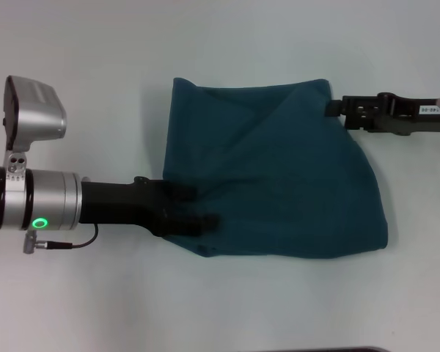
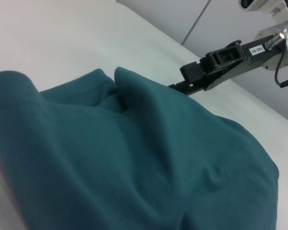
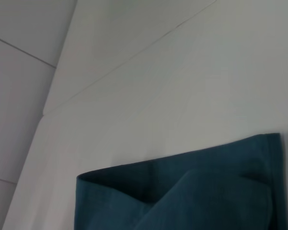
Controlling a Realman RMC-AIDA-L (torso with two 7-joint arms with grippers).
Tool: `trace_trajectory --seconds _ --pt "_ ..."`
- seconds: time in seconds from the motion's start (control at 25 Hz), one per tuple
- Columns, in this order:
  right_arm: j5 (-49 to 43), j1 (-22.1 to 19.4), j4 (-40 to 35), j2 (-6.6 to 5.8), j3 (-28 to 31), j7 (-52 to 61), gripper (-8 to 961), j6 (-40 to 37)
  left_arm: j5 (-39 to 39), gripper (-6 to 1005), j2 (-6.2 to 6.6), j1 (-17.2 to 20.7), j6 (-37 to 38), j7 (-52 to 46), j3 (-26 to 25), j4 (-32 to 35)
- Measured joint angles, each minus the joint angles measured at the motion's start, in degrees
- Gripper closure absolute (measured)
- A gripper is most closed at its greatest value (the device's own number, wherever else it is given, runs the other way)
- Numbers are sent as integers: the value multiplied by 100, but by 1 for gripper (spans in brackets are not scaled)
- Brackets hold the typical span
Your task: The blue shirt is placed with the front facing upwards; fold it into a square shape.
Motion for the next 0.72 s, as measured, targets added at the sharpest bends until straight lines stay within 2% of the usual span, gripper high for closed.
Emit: trace_trajectory --seconds 0.28,0.52,0.72 --pt "4 102 -126 61 7 -8 160 -122 5 278 0 -4 19 -7 57 3" --pt "85 66 -83 55 46 -44 162 -16 67 286 9 -4 48 -97 173 -14" --pt "408 86 -36 23 50 -282 163 220 37 293 10 14 369 -104 100 -255"
